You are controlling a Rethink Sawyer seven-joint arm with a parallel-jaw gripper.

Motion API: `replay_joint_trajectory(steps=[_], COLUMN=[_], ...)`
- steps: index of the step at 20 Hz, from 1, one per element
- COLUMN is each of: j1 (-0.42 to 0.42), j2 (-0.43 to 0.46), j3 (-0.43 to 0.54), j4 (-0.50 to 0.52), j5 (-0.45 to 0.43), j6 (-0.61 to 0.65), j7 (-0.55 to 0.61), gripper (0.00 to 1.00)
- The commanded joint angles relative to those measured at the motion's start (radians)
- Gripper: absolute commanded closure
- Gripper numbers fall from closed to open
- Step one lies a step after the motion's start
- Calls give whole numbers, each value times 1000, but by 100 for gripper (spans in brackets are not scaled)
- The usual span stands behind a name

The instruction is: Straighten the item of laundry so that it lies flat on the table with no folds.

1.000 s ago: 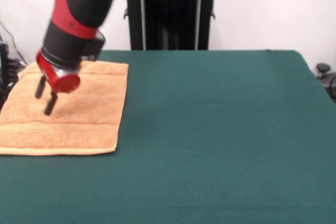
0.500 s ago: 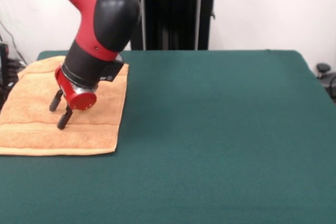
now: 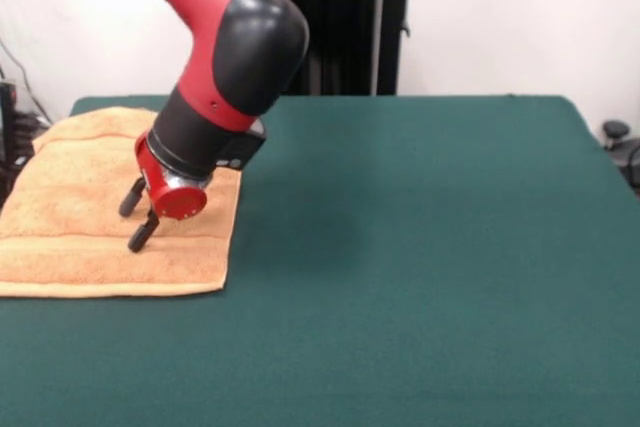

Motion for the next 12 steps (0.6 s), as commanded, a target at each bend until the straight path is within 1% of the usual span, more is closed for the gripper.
replay_joint_trajectory(steps=[1,3,5,9,12], j1=[126,171,199,224,227], j2=[79,120,152,179,175], j3=[33,-8,-53,-102,-115], j4=[-30,-56,-88,-128,-149], j5=[172,220,234,221,198], j6=[275,323,392,483,530], j7=[377,429,488,572,620], gripper=[0,0,0,0,0])
